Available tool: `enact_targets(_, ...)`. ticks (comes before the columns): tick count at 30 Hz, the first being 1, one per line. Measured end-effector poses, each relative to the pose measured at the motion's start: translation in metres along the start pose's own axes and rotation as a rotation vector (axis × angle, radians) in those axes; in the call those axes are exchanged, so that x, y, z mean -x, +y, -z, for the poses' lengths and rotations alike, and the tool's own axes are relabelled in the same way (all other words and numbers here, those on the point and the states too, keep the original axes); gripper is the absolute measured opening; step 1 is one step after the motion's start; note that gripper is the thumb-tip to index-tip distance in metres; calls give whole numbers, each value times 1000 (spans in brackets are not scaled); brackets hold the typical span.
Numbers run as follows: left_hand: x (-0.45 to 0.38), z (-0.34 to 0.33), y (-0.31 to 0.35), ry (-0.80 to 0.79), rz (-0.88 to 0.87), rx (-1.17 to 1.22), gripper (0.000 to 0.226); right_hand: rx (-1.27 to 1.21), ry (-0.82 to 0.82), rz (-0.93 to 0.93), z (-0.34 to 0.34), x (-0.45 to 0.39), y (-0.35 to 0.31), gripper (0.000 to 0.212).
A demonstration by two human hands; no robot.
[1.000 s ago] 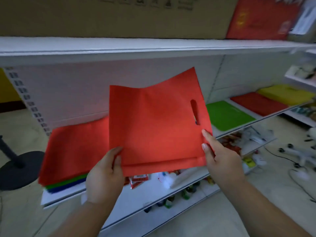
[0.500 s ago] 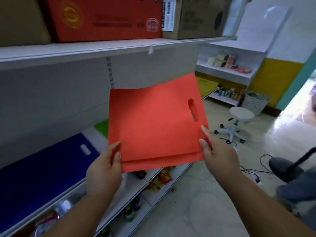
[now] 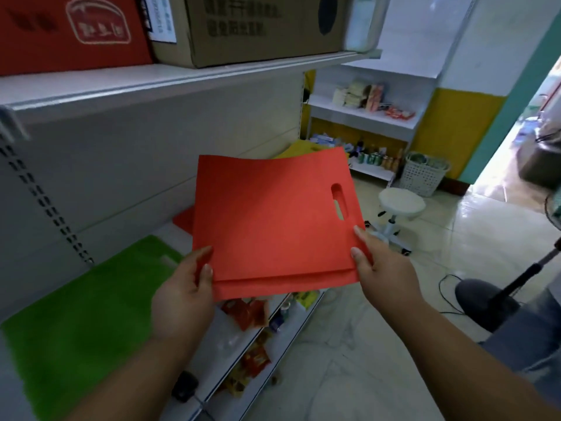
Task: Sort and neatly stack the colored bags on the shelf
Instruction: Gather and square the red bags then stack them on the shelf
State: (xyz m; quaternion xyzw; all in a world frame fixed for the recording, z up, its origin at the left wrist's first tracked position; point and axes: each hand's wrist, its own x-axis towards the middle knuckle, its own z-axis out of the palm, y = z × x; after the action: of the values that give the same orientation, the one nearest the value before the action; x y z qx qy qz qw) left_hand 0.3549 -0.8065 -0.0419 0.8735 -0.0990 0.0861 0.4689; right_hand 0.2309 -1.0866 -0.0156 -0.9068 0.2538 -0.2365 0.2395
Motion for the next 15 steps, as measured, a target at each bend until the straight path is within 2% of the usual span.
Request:
enact_targets(3,-21,-38,11,66,34,-61,35,-22,-39,66,-19,-54,27,46)
enact_targets(7,-37,-81,22,199,122,-124,36,-79,-178,231,-47,-133,52,45)
enact_targets(11,-45,-103,39,322,275,-192,35,-127,-322,386,-70,-199,57,45)
enact_targets(15,-53,-113,44,396,351,-294,32,-212,-489,469,-95,-243,47,45)
